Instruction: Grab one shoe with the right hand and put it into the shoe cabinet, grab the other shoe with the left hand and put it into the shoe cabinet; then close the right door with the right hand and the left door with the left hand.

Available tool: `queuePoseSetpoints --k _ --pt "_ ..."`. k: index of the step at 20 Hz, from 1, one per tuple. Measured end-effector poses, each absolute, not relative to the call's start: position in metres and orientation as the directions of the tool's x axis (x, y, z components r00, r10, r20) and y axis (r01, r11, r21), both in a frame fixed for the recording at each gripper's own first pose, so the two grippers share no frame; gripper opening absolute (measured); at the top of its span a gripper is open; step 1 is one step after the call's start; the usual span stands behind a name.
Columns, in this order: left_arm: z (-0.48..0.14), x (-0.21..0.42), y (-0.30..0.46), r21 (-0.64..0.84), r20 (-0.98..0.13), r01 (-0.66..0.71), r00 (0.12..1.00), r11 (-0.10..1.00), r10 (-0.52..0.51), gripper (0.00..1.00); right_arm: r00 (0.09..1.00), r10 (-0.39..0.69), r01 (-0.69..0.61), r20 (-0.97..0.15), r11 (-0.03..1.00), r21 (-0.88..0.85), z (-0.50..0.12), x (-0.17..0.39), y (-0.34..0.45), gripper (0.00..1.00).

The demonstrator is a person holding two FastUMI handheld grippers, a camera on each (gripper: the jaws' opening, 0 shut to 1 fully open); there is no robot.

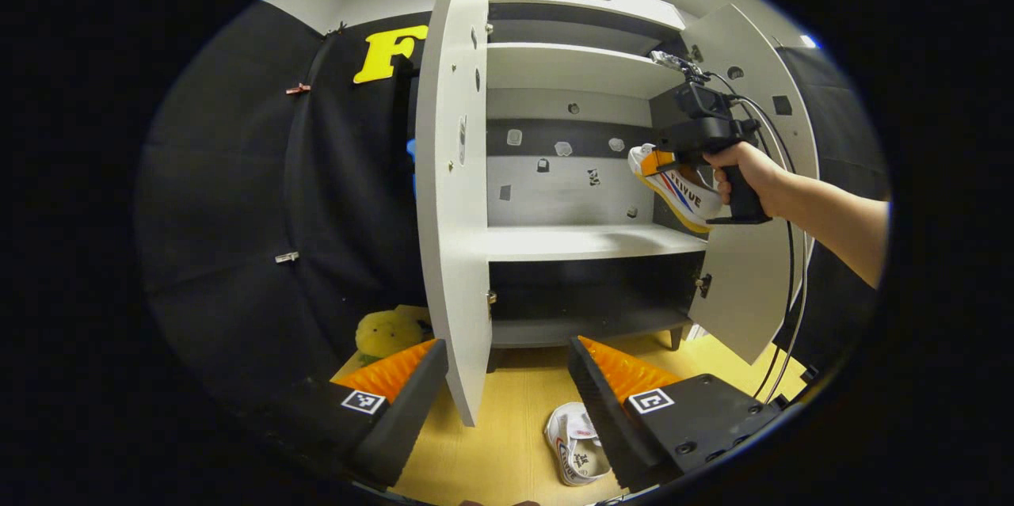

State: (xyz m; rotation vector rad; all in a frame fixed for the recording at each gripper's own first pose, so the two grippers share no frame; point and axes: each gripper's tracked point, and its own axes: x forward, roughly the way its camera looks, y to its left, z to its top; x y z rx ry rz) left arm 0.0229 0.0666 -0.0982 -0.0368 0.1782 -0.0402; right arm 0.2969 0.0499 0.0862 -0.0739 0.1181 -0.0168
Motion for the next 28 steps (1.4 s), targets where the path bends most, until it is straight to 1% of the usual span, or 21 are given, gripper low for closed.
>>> queuePoseSetpoints --k 5,9,13,15,17,19,22,24,25,26,27,28 --pt "-0.094 0.031 0.073 -0.081 -0.173 -0.033 0.985 0.996 0.019 0.95 0.985 -0.045 0.029 -0.166 0.995 -0.098 0.076 0.362 0.04 0.06" --pt "-0.098 0.029 0.081 -0.092 -0.186 -0.086 0.98 0.992 0.068 0.95 0.964 -0.068 0.041 -0.258 0.993 -0.107 0.046 0.396 0.036 0.06" --pt "-0.1 0.019 0.099 -0.105 -0.185 -0.167 0.972 0.98 0.146 0.95 0.933 -0.081 0.042 -0.351 0.992 -0.117 0.011 0.422 0.034 0.06" --pt "-0.105 0.014 0.1 -0.07 -0.19 -0.164 0.971 0.984 0.148 0.95 0.912 -0.088 0.04 -0.401 0.991 -0.128 -0.006 0.43 0.036 0.06" --pt "-0.107 0.01 0.106 -0.018 -0.191 -0.166 0.969 0.986 0.16 0.95 0.892 -0.086 0.046 -0.444 0.994 -0.1 -0.022 0.439 0.04 0.06" --pt "-0.11 0.005 0.106 -0.005 -0.199 -0.16 0.968 0.987 0.156 0.95 0.859 -0.076 0.053 -0.507 0.997 -0.059 -0.039 0.441 0.044 0.06" --pt "-0.111 0.002 0.102 -0.004 -0.206 -0.146 0.968 0.989 0.143 0.95 0.844 -0.098 0.078 -0.528 0.995 -0.059 -0.046 0.444 0.042 0.08" --pt "-0.109 0.002 0.098 -0.002 -0.203 -0.132 0.971 0.991 0.129 0.95 0.83 -0.132 0.102 -0.542 0.991 -0.085 -0.051 0.44 0.037 0.12" --pt "-0.109 0.003 0.095 -0.003 -0.201 -0.122 0.972 0.993 0.119 0.95 0.833 -0.123 0.096 -0.539 0.992 -0.079 -0.049 0.437 0.038 0.24" --pt "-0.109 0.003 0.093 -0.003 -0.201 -0.108 0.974 0.994 0.106 0.95 0.838 -0.117 0.092 -0.532 0.993 -0.074 -0.044 0.434 0.04 0.31" --pt "-0.111 0.003 0.089 -0.002 -0.206 -0.09 0.975 0.996 0.088 0.95 0.845 -0.126 0.099 -0.519 0.992 -0.08 -0.038 0.43 0.037 0.37" --pt "-0.113 0.002 0.085 0.0 -0.21 -0.073 0.975 0.997 0.071 0.95 0.854 -0.122 0.098 -0.505 0.992 -0.076 -0.031 0.425 0.037 0.37"
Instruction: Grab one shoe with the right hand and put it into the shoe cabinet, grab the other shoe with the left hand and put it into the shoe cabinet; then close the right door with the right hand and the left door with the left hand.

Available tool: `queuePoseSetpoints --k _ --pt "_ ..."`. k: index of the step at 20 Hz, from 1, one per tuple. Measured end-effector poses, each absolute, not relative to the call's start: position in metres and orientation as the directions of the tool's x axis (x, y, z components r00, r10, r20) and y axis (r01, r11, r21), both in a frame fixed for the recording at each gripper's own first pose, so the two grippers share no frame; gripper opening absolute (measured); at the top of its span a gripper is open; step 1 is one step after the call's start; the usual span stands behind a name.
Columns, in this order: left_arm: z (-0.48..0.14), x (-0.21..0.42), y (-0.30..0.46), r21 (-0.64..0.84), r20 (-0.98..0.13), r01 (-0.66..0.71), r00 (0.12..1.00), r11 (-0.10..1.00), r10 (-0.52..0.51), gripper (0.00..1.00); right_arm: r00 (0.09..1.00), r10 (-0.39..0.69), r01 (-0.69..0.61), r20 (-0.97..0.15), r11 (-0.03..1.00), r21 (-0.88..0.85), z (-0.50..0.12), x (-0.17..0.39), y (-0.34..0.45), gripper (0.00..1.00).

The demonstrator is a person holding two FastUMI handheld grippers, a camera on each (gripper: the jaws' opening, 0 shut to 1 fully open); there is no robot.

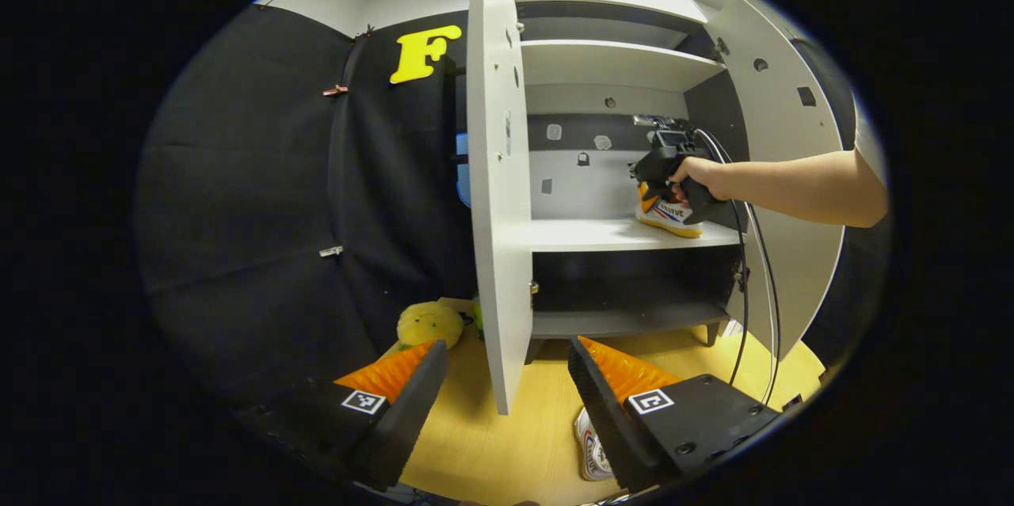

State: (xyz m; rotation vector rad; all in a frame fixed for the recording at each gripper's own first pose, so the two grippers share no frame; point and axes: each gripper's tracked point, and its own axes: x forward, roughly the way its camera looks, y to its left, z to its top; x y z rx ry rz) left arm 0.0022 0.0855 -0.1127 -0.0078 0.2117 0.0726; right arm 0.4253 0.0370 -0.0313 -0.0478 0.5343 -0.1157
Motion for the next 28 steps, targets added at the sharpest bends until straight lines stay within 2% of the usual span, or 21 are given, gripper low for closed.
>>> queuePoseSetpoints --k 1,4,5,6,8,9,10,14,19,24,28 --pt "-0.114 0.001 0.082 0.002 -0.21 -0.056 0.976 0.998 0.056 0.95 0.863 -0.112 0.095 -0.493 0.994 -0.06 -0.024 0.419 0.039 0.4" --pt "-0.121 0.001 0.076 -0.01 -0.219 -0.013 0.976 1.0 0.01 0.95 0.894 -0.075 0.064 -0.441 0.997 -0.039 0.003 0.39 0.049 0.59" --pt "-0.125 0.001 0.074 -0.016 -0.228 0.0 0.974 1.0 -0.004 0.95 0.905 -0.058 0.042 -0.421 0.998 -0.049 0.011 0.377 0.055 0.8" --pt "-0.126 0.0 0.073 -0.016 -0.23 0.012 0.973 1.0 -0.015 0.95 0.914 -0.053 0.027 -0.402 0.997 -0.07 0.018 0.364 0.056 0.85" --pt "-0.129 -0.001 0.07 -0.021 -0.223 0.046 0.973 0.999 -0.049 0.95 0.937 -0.042 0.008 -0.347 0.995 -0.1 0.033 0.335 0.061 0.83" --pt "-0.136 -0.003 0.068 -0.026 -0.23 0.062 0.971 0.998 -0.067 0.95 0.946 -0.038 0.004 -0.323 0.995 -0.103 0.037 0.32 0.063 0.93" --pt "-0.144 -0.004 0.068 -0.033 -0.244 0.078 0.966 0.996 -0.084 0.95 0.954 -0.039 0.008 -0.297 0.994 -0.106 0.044 0.303 0.064 0.98" --pt "-0.175 -0.012 0.068 -0.048 -0.288 0.142 0.946 0.989 -0.15 0.95 0.975 -0.061 0.039 -0.214 0.994 -0.106 0.05 0.238 0.064 0.98" --pt "-0.22 -0.015 0.065 -0.092 -0.355 0.227 0.902 0.969 -0.245 0.95 0.98 -0.118 0.101 -0.163 0.989 -0.111 0.022 0.156 0.061 0.98" --pt "-0.267 -0.021 0.048 -0.104 -0.431 0.321 0.838 0.941 -0.334 0.95 0.959 -0.185 0.173 -0.215 0.982 -0.074 -0.035 0.077 0.05 0.98" --pt "-0.301 -0.022 0.017 -0.185 -0.491 0.374 0.766 0.909 -0.415 0.95 0.93 -0.233 0.218 -0.285 0.972 -0.085 -0.083 0.033 0.03 0.99"
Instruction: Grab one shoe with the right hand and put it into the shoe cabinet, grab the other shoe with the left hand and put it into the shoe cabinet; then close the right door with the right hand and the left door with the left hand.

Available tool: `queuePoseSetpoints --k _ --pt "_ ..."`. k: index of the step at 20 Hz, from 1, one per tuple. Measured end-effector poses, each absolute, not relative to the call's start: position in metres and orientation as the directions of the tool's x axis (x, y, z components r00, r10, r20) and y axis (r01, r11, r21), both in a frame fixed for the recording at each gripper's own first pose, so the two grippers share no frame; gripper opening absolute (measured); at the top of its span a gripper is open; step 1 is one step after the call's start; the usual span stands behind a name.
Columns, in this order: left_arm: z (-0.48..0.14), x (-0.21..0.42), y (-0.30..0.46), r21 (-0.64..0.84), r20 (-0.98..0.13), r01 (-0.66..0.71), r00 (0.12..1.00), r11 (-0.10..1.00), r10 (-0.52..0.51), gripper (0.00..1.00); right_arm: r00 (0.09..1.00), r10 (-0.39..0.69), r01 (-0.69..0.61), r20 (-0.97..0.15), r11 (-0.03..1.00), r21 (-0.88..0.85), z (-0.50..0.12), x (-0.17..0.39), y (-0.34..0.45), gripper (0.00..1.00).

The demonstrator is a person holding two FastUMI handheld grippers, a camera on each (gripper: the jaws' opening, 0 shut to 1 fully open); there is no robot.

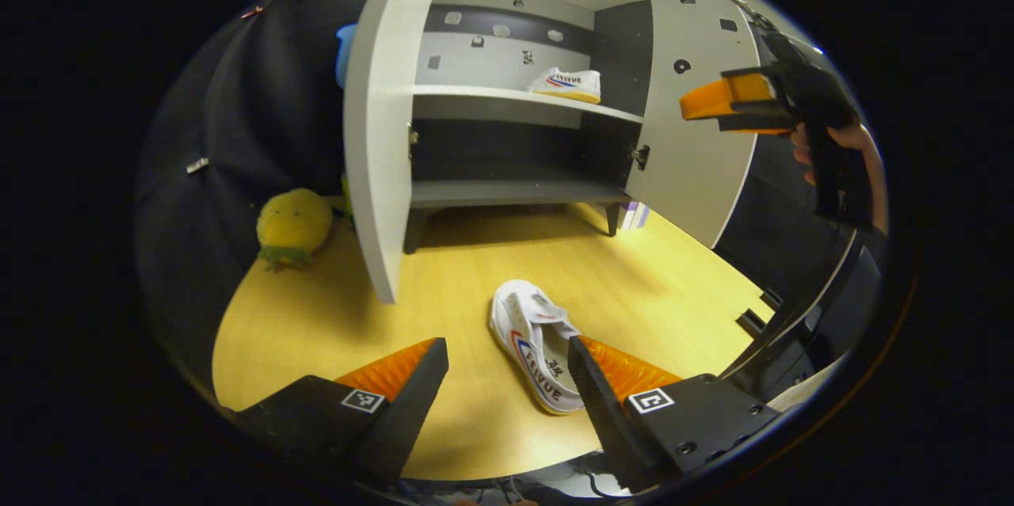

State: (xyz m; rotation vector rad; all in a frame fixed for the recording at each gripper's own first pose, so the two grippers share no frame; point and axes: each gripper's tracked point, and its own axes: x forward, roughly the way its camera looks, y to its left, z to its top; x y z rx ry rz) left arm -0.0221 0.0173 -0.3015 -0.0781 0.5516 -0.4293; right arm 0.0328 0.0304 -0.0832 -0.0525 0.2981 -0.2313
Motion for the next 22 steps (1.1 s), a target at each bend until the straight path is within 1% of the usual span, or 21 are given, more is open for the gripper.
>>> queuePoseSetpoints --k 4,6,10,13,15,16,17,18,19,20,21,22 --pt "-0.339 -0.005 -0.002 -0.203 -0.561 0.344 0.726 0.917 -0.397 0.95 0.905 -0.233 0.229 -0.357 0.972 -0.056 -0.122 0.012 0.019 0.98" --pt "-0.358 0.008 -0.011 -0.201 -0.594 0.32 0.711 0.926 -0.375 0.95 0.904 -0.206 0.204 -0.374 0.978 -0.045 -0.13 0.005 0.02 0.98" --pt "-0.395 0.032 -0.022 -0.127 -0.668 0.297 0.679 0.946 -0.303 0.96 0.913 -0.143 0.136 -0.383 0.99 -0.045 -0.137 0.0 0.025 0.99" --pt "-0.416 0.051 -0.021 -0.021 -0.701 0.292 0.677 0.956 -0.222 0.95 0.922 -0.115 0.11 -0.37 0.993 -0.034 -0.131 -0.003 0.024 0.99" --pt "-0.42 0.063 -0.022 0.022 -0.705 0.283 0.684 0.959 -0.186 0.92 0.928 -0.106 0.107 -0.357 0.994 -0.019 -0.127 -0.004 0.021 0.99" --pt "-0.421 0.069 -0.025 0.027 -0.704 0.277 0.688 0.961 -0.178 0.83 0.93 -0.101 0.102 -0.353 0.995 -0.015 -0.126 -0.006 0.02 0.99" --pt "-0.422 0.074 -0.027 0.038 -0.702 0.27 0.692 0.962 -0.167 0.78 0.931 -0.1 0.1 -0.352 0.995 -0.019 -0.127 -0.006 0.017 0.98" --pt "-0.422 0.078 -0.029 0.046 -0.701 0.27 0.694 0.962 -0.162 0.69 0.929 -0.102 0.1 -0.355 0.995 -0.022 -0.129 -0.007 0.014 0.99" --pt "-0.422 0.081 -0.033 0.056 -0.7 0.275 0.697 0.96 -0.159 0.65 0.928 -0.102 0.102 -0.359 0.995 -0.02 -0.129 -0.007 0.011 0.99" --pt "-0.423 0.082 -0.039 0.059 -0.704 0.288 0.691 0.956 -0.165 0.55 0.927 -0.104 0.106 -0.36 0.994 -0.014 -0.13 -0.008 0.009 0.99" --pt "-0.424 0.083 -0.037 0.092 -0.708 0.288 0.692 0.953 -0.14 0.48 0.927 -0.105 0.11 -0.359 0.994 -0.008 -0.128 -0.008 0.006 0.99" --pt "-0.425 0.085 -0.035 0.119 -0.708 0.292 0.695 0.949 -0.125 0.37 0.929 -0.11 0.116 -0.355 0.993 -0.004 -0.127 -0.007 0.003 0.99"
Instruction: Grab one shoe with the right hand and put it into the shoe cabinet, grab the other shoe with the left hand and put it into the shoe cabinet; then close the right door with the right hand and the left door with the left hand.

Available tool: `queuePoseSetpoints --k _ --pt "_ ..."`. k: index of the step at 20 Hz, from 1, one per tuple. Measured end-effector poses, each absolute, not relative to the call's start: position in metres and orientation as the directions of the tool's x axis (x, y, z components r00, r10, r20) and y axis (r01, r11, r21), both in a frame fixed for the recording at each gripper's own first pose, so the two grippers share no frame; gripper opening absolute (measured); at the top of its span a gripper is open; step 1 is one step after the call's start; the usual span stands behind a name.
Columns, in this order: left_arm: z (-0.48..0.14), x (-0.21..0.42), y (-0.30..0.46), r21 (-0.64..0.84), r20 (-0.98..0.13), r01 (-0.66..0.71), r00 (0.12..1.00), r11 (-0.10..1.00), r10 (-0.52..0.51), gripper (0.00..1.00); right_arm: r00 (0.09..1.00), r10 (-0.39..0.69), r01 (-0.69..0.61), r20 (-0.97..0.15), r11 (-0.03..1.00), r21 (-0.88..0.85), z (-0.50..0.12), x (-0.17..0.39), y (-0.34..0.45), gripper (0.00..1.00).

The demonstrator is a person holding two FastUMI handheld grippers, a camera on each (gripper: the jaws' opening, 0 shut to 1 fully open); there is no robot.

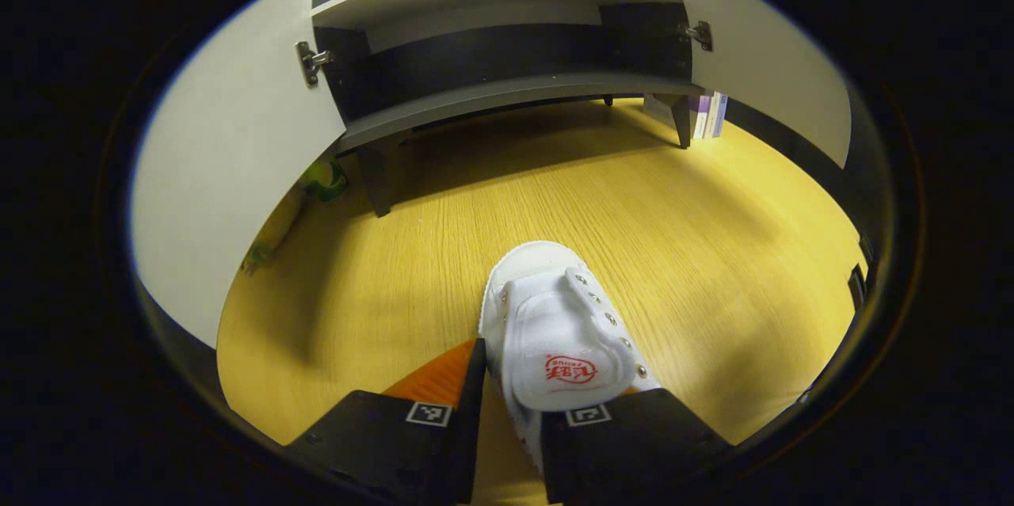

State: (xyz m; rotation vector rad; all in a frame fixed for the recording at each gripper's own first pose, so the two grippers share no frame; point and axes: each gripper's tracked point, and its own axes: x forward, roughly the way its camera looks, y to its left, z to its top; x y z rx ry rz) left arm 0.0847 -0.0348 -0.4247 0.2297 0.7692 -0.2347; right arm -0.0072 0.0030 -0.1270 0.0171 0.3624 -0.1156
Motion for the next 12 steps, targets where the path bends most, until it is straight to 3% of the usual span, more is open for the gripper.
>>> queuePoseSetpoints --k 2,6,12 --pt "-0.429 0.087 -0.027 0.144 -0.719 0.274 0.689 0.951 -0.09 0.25 0.931 -0.12 0.128 -0.344 0.992 0.0 -0.125 -0.007 -0.003 0.99" --pt "-0.429 0.087 -0.024 0.05 -0.743 0.245 0.656 0.968 -0.128 0.08 0.936 -0.122 0.13 -0.331 0.991 0.003 -0.123 -0.007 -0.007 0.98" --pt "-0.395 0.088 -0.025 0.06 -0.715 0.25 0.686 0.966 -0.133 0.06 0.95 -0.096 0.1 -0.297 0.995 -0.001 -0.115 -0.002 0.0 0.99"
